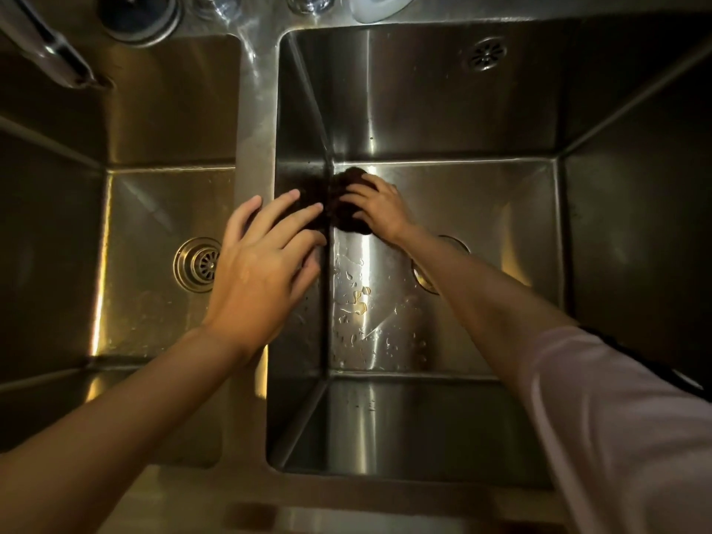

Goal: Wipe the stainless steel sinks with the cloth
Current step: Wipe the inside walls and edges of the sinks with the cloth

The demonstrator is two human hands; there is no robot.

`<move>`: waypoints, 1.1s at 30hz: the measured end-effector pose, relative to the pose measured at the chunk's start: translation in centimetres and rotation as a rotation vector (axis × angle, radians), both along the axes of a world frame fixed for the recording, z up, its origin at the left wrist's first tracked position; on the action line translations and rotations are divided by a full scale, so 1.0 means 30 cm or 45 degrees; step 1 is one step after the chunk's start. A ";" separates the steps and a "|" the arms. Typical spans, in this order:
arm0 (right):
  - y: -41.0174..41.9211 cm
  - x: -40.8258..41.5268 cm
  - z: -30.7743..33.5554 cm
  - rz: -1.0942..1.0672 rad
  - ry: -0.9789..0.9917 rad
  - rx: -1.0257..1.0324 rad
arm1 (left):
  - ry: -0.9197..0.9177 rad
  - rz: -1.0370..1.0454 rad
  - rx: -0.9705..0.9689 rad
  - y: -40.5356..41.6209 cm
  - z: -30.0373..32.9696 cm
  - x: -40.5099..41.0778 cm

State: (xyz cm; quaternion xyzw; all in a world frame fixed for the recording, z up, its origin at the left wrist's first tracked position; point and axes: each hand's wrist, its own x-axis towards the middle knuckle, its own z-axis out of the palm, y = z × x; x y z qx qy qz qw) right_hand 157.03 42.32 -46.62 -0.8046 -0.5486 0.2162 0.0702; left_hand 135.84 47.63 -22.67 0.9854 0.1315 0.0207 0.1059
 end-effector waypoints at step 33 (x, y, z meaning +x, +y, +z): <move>-0.167 0.064 -0.038 -0.559 -0.011 0.128 | -0.026 -0.022 -0.026 0.011 -0.002 -0.005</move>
